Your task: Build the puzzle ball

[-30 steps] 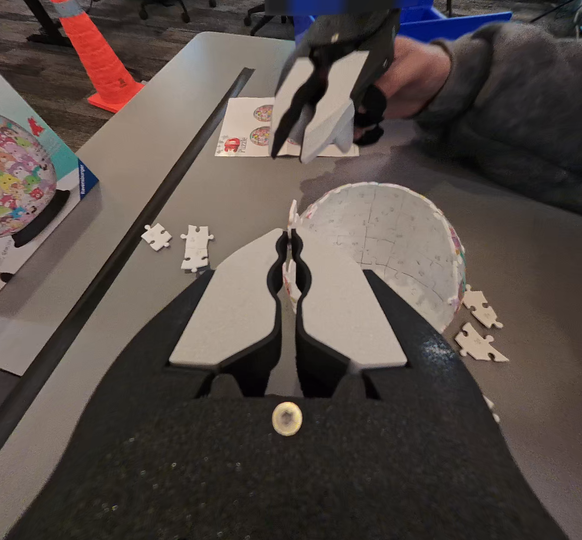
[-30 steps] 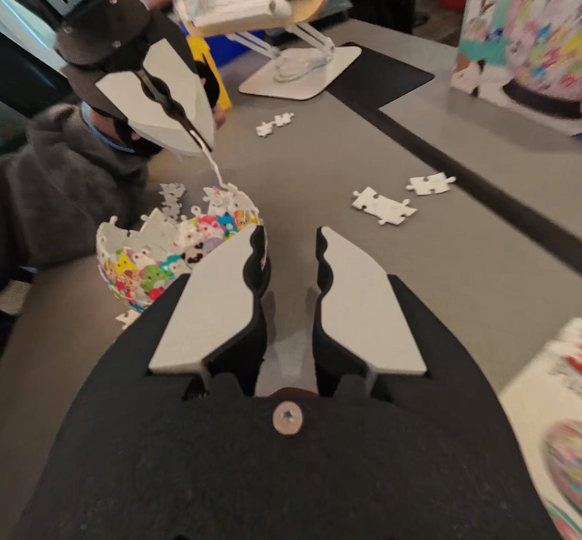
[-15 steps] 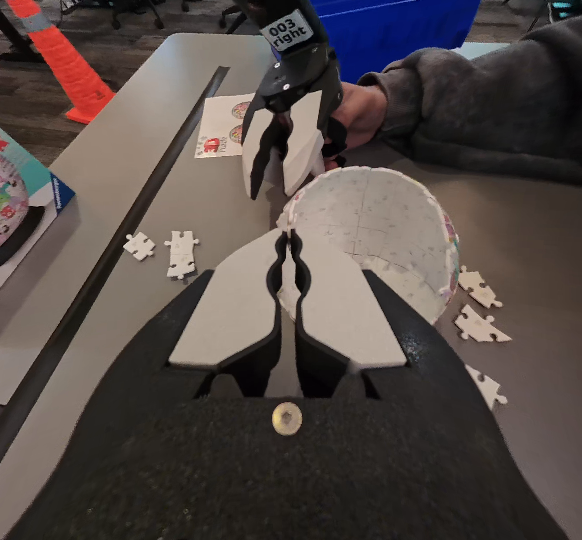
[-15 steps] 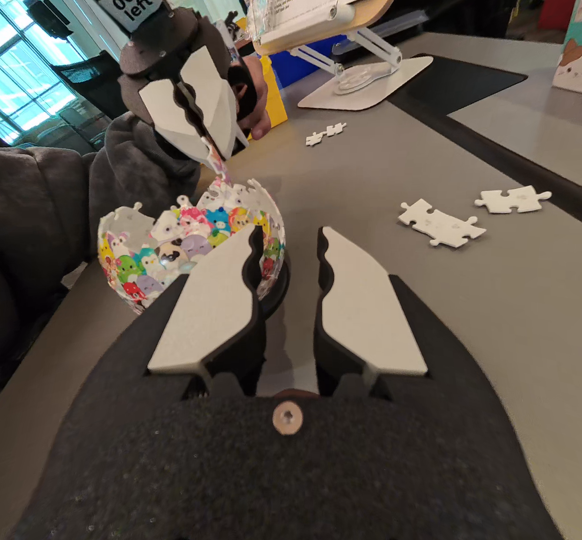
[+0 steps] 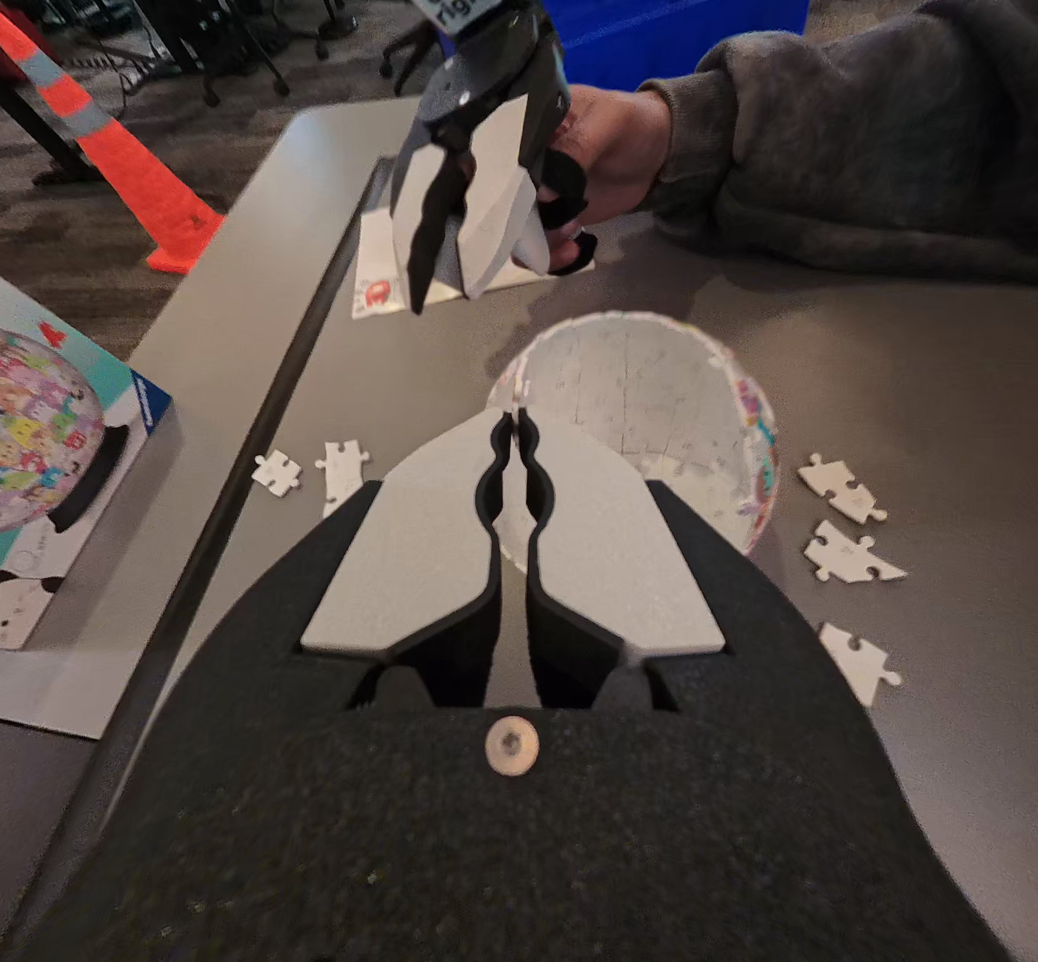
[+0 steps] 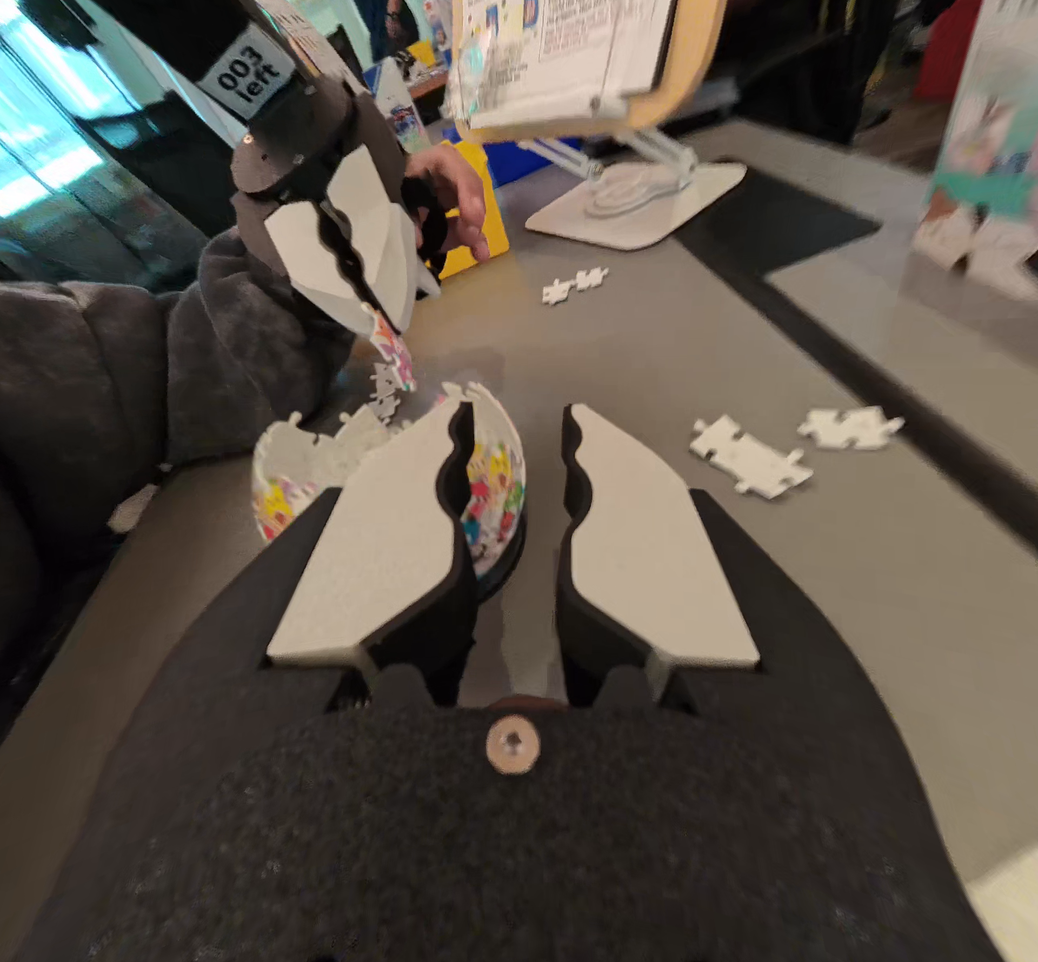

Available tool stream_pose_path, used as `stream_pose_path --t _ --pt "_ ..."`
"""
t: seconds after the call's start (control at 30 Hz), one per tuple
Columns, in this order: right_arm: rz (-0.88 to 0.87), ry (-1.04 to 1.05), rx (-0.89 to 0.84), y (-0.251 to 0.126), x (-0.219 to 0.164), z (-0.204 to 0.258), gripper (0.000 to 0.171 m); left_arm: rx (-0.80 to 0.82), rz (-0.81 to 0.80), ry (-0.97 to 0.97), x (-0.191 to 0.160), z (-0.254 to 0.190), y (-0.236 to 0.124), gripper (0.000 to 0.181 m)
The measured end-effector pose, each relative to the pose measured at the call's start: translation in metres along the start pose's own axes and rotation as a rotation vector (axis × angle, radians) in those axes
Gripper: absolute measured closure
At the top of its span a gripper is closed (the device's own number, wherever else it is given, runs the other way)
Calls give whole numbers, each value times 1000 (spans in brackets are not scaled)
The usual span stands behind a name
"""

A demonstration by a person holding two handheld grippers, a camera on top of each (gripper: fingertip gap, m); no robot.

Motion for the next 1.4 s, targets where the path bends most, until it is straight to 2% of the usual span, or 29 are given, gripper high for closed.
stream_pose_path --t 0.13,0.27,0.5,0.67,0.8,1.0,1.1,1.23,1.33,1.4 --pt "140 -288 -126 -6 46 48 146 -10 -59 13 19 -6 -18 180" --pt "475 -409 -142 17 47 84 147 7 -52 28 21 -8 -21 179" --pt "799 -512 -225 34 46 88 160 9 -12 50 17 -11 -13 179" --pt "994 -512 -242 34 39 81 161 2 -20 53 20 -14 -11 179" --pt "1066 -523 -231 35 37 80 171 11 -11 49 20 -13 -12 179" --pt "1050 -526 -242 38 42 79 171 6 -11 13 20 -9 -16 179" --pt "1032 -498 -224 40 39 82 154 21 -15 10 19 -5 -17 179" --pt "1055 -540 -257 43 36 76 168 19 -16 23 21 -8 -17 179" --pt "1035 -551 -279 41 40 73 169 62 -29 13 22 -4 -19 179" --pt "1001 -533 -307 33 44 68 169 105 -38 -45 19 5 -26 168"
Point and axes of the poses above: each gripper's, where its closed fingertips meet, y out along the fingers, x out of its top, z = x × y across the jaws, the point moved 1 cm from there along -y, back along the fingers, and after that the axes turned 9 degrees about z, right-handed, at the moved point
